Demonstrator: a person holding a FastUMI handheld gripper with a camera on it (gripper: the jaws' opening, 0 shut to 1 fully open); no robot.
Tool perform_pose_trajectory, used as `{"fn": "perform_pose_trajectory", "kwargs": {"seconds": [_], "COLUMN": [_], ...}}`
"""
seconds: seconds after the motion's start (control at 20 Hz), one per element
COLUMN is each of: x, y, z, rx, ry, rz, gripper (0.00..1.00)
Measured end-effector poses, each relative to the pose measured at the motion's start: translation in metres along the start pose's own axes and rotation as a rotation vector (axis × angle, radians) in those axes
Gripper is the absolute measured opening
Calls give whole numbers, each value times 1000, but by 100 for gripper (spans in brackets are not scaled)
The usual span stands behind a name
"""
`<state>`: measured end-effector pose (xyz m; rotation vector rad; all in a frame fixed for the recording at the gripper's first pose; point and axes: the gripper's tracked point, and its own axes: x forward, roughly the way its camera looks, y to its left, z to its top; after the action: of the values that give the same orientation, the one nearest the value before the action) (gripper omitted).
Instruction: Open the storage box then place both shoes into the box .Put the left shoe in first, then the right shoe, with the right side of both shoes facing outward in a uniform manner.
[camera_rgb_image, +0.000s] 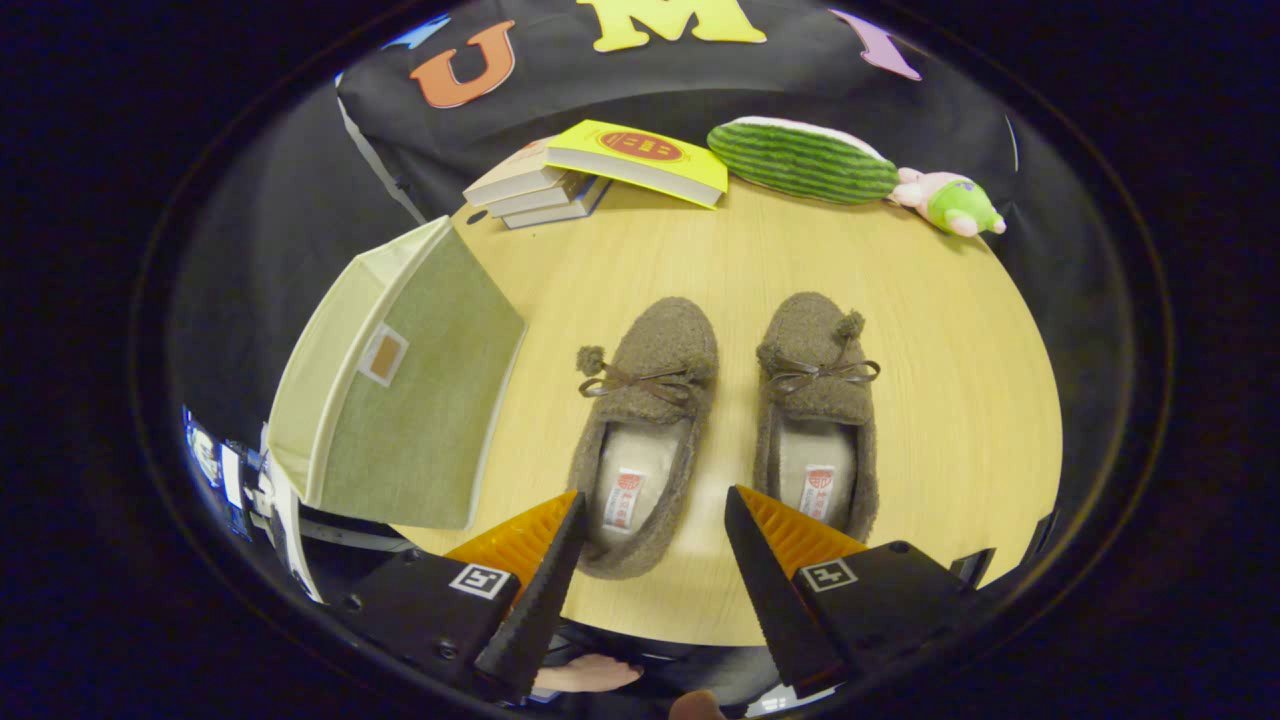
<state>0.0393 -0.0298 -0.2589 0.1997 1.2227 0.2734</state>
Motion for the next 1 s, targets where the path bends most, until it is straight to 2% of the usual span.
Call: {"fn": "perform_pose_trajectory", "kwargs": {"seconds": [0.1,0.25,0.35,0.5,0.6,0.7,0.85,1.0], "x": [10,30,39,47,46,39,18,-22], "y": [2,1,-1,-5,-9,-7,13,29], "z": [1,0,-1,0,1,1,0,16], "rx": [33,128,183,227,265,337,484,492], "ry": [19,59,88,107,103,104,110,28], "rz": [35,76,87,93,94,128,229,258], "gripper": [85,58,46,37,27,9,6,6]}}
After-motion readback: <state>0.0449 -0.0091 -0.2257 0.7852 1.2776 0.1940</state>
